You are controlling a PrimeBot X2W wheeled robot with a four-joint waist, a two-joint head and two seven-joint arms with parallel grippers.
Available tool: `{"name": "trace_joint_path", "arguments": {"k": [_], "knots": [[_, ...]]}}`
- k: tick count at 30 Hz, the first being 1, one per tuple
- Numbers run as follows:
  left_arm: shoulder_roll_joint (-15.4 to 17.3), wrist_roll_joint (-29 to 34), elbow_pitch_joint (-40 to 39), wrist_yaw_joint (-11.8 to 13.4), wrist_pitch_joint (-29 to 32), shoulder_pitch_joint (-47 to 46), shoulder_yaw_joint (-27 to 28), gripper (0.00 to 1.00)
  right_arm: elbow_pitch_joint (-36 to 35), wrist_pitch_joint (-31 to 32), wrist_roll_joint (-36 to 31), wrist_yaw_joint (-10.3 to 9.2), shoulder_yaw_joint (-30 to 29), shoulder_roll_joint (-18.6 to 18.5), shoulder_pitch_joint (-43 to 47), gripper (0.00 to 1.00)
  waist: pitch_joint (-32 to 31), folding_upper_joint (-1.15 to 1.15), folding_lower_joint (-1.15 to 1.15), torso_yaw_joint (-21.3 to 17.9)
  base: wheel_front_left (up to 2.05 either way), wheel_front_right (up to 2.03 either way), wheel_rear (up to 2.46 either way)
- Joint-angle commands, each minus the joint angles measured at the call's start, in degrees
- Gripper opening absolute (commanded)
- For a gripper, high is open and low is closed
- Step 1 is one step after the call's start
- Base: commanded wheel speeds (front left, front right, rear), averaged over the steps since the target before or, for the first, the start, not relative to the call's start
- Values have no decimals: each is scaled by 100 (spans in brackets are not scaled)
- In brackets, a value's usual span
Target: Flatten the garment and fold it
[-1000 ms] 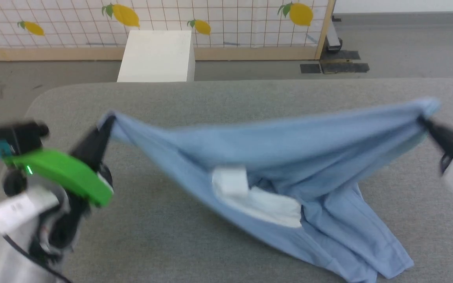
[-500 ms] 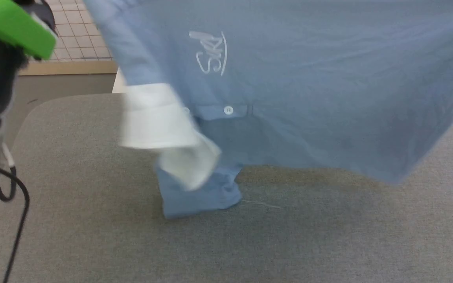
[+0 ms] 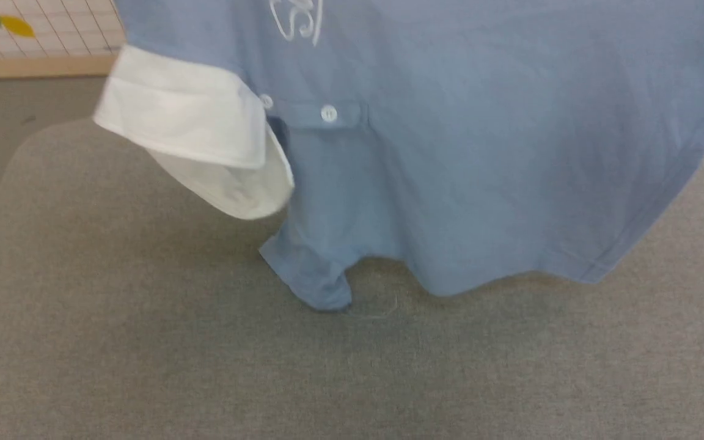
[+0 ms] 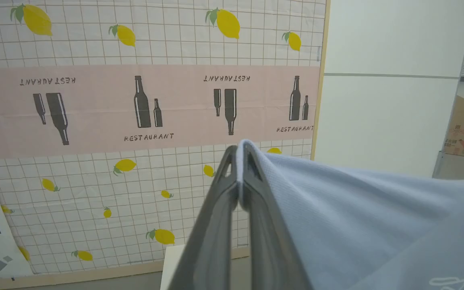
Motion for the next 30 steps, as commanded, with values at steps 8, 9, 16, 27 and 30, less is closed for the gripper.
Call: {"name": "trace_joint_path", "arguments": {"k": [8, 9, 16, 27, 30], "knots": [[412, 597, 738, -17, -271, -1766, 173, 0, 593, -342, -1255, -9, -50, 834, -1866, 0, 2031, 21, 0, -212, 0, 0, 0], [463, 693, 823, -60, -314, -1977, 147, 0, 696, -412, -1393, -9, -93, 928, -2093, 0, 2165, 21, 0, -235, 0, 0, 0], [515, 1091, 1466, -240, -953, -3441, 162, 0, 1341, -1071, -2297, -9, -393, 1310, -3588, 0, 2925, 21, 0, -332, 0, 0, 0], [295, 1044, 2424, -540, -1819, -3800, 145, 0, 1920, -1867, -2439, -9, -386, 1363, -4057, 0, 3543, 21, 0, -110, 0, 0, 0], [193, 927, 2654, -631, -2073, -3543, 133, 0, 2034, -2004, -2297, -9, -291, 1364, -3777, 0, 3532, 21, 0, -18, 0, 0, 0]]}}
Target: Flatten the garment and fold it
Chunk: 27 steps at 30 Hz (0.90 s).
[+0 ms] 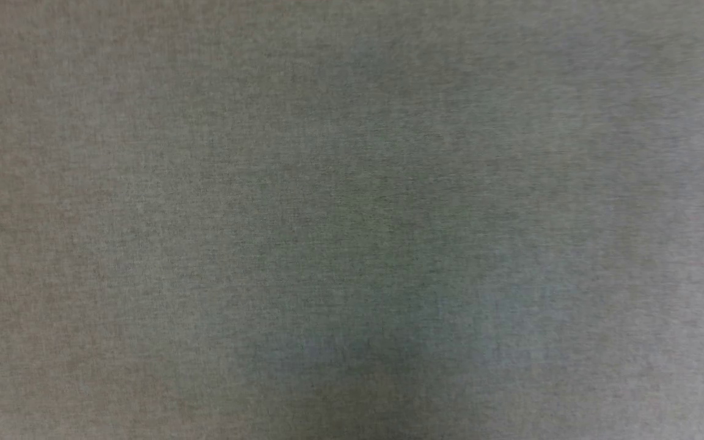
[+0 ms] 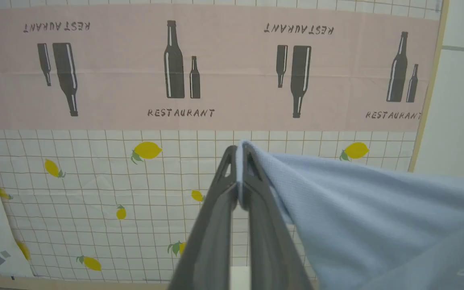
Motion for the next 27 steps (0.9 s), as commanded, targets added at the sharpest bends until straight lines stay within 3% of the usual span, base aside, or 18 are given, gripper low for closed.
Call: {"name": "trace_joint_path", "arguments": {"k": [1, 9, 20, 24, 27], "knots": [[38, -70, 116, -5, -125, 219, 54, 0, 15, -110, 115, -14, -51, -94, 267, 0, 77, 21, -2, 162, 0, 0, 0], [-208, -508, 398, -172, -809, 1655, -139, 0, -93, -596, 758, -14, 281, -93, 2036, 0, -728, 21, -2, 411, 0, 0, 0], [-553, -1409, -216, -190, -1194, 5127, -446, 0, -763, -1041, 1811, -14, 644, -294, 5711, 0, -2574, 21, -2, 722, 0, 0, 0], [-671, -1799, -647, -22, -1012, 6484, -447, 0, -1025, -1131, 2093, -14, 660, -309, 6806, 0, -2987, 21, -2, 762, 0, 0, 0], [-706, -2085, -1035, 240, -862, 7463, -399, 0, -1170, -1232, 2203, -14, 630, -327, 7448, 0, -3232, 21, -2, 772, 0, 0, 0]]}}
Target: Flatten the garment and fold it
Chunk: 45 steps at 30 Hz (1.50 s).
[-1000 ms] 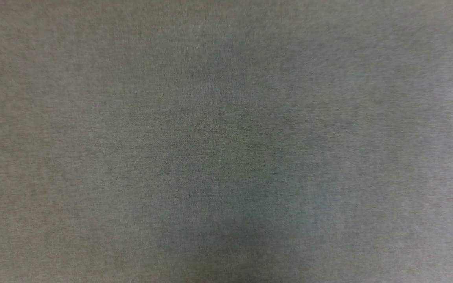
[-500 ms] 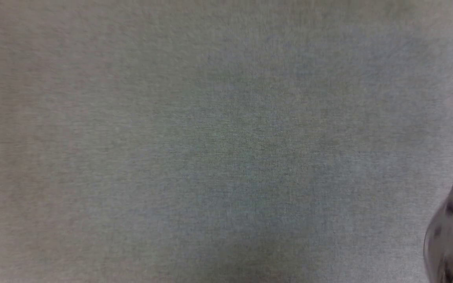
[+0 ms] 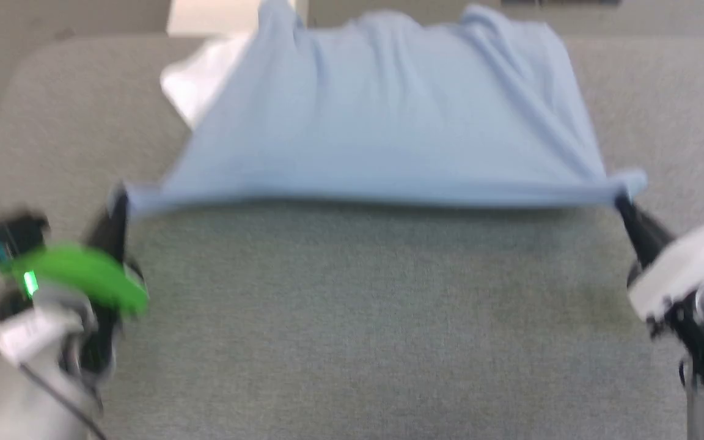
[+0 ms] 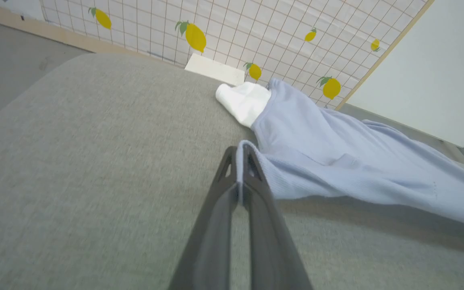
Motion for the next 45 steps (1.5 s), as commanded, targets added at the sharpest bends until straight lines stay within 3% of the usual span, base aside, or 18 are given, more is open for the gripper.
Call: {"name": "trace_joint_path", "arguments": {"k": [1, 9, 16, 22, 28, 36, 44, 45], "knots": [[19, -135, -144, 155, 35, 401, 53, 0, -67, -85, 47, -12, -70, -58, 243, 0, -864, 21, 1, 214, 0, 0, 0], [268, -818, -1347, 1007, 722, 2548, 240, 0, -391, 101, 172, -12, -199, -201, 1558, 0, -1361, 21, 1, 221, 0, 0, 0], [642, -1128, -2500, 1910, 1368, 4023, 286, 0, -746, 892, 273, -12, -280, -181, 2496, 0, -1610, 21, 1, 170, 0, 0, 0], [721, -1308, -3177, 2223, 1438, 4635, 427, 0, -972, 1524, 325, -12, -345, -33, 2922, 0, -1647, 21, 1, 122, 0, 0, 0], [816, -1136, -3590, 2140, 1280, 4485, 479, 0, -1210, 1756, 262, -12, -312, 49, 2802, 0, -1508, 21, 1, 56, 0, 0, 0], [859, -635, -3609, 1745, 1103, 3265, 334, 0, -1358, 1972, -6, -12, -222, -16, 1909, 0, -995, 21, 1, -77, 0, 0, 0], [810, -270, -2964, 1202, 1220, 1783, 40, 0, -1068, 2261, -506, -12, -103, -20, 886, 0, -176, 21, 1, -181, 0, 0, 0], [769, -187, -2587, 961, 1178, 1253, 6, 0, -915, 2368, -705, -12, -71, 28, 505, 0, 174, 21, 1, -197, 0, 0, 0]]}}
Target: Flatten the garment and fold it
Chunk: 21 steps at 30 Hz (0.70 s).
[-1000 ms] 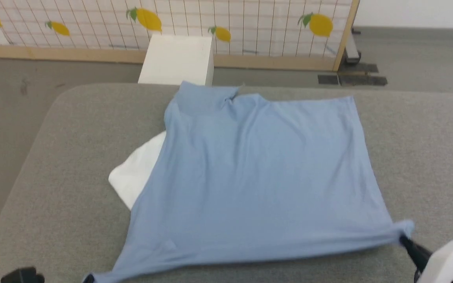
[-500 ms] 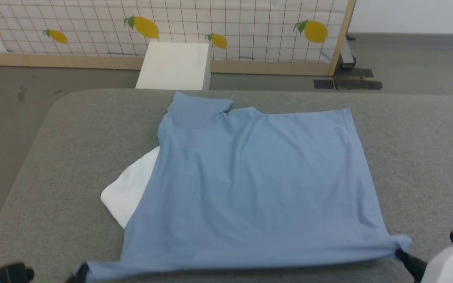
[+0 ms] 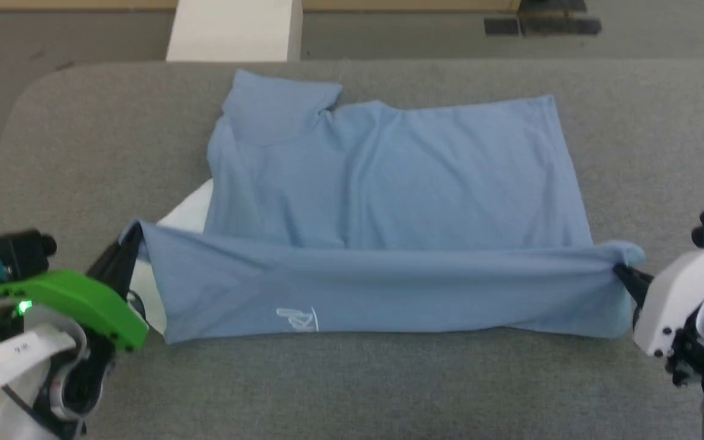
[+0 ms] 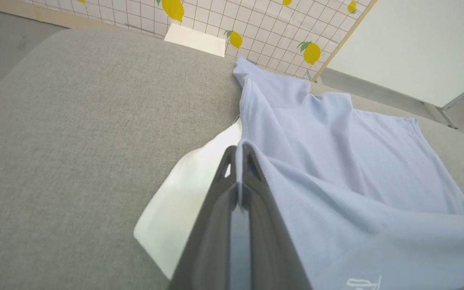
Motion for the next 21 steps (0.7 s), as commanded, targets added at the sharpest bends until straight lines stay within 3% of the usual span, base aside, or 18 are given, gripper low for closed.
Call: {"name": "trace_joint_path", "arguments": {"k": [1, 6, 16, 17, 18, 19, 21], "knots": [[-33, 83, 152, -111, -56, -276, 7, 0, 69, 54, -105, -11, 13, 22, -203, 0, 580, 21, 0, -75, 0, 0, 0], [-141, 188, 740, -417, -24, -857, -160, 0, 298, 126, -365, -11, 92, 86, -628, 0, 1002, 21, 0, -46, 0, 0, 0], [-426, 113, 1760, -739, 195, -1355, -417, 0, 806, 391, -697, -11, 298, 149, -856, 0, 1285, 21, 0, 28, 0, 0, 0], [-433, 114, 1801, -758, 203, -1376, -431, 33, 813, 363, -700, -11, 288, 151, -858, 8, 1253, 21, 0, 34, 0, 0, 0], [-449, 103, 1839, -781, 184, -1397, -426, 83, 824, 341, -694, -11, 284, 153, -856, 42, 1202, 21, 0, 41, 0, 0, 0], [-452, 89, 1873, -787, 193, -1402, -425, 100, 819, 312, -678, -11, 284, 154, -856, 100, 1154, 21, 0, 43, 0, 0, 0], [-451, 80, 1909, -767, 152, -1411, -392, 100, 794, 220, -609, -11, 227, 156, -855, 100, 998, 21, 0, 51, 0, 0, 0]]}}
